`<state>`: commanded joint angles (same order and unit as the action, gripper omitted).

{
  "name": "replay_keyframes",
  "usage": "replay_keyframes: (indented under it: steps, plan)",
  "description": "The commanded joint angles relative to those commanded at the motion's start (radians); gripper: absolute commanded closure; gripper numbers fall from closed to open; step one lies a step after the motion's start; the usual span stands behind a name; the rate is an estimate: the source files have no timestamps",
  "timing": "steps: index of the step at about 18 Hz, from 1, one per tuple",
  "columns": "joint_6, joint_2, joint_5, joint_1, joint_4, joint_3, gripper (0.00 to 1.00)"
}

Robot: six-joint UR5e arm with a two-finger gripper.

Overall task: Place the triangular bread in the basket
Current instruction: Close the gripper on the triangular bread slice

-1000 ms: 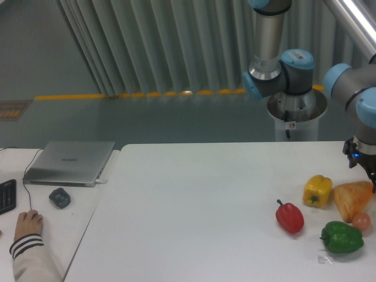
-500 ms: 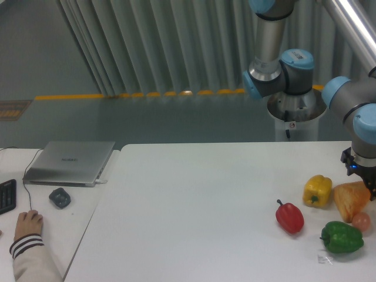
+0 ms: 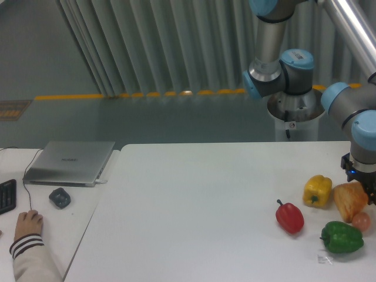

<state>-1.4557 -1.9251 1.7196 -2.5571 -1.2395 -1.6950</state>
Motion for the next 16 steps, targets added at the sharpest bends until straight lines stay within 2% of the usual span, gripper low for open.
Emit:
replay_keyframes:
  steps: [1,4,7,10,16]
  plan:
    - [-0.002,0.0,0.002,0.0,0.0,0.0,0.53]
    - [-0.009,0.002,0.003,0.0,0.0,0.003,0.8]
    - [-0.009,0.005,0.002,0.0,0.0,0.003,0.87]
    - [-0.012,0.018,0.002,-0.002,-0.003,0.008,0.9]
    - [-0.049,0.109,-0.006,-0.029,-0.032,0.017,0.9]
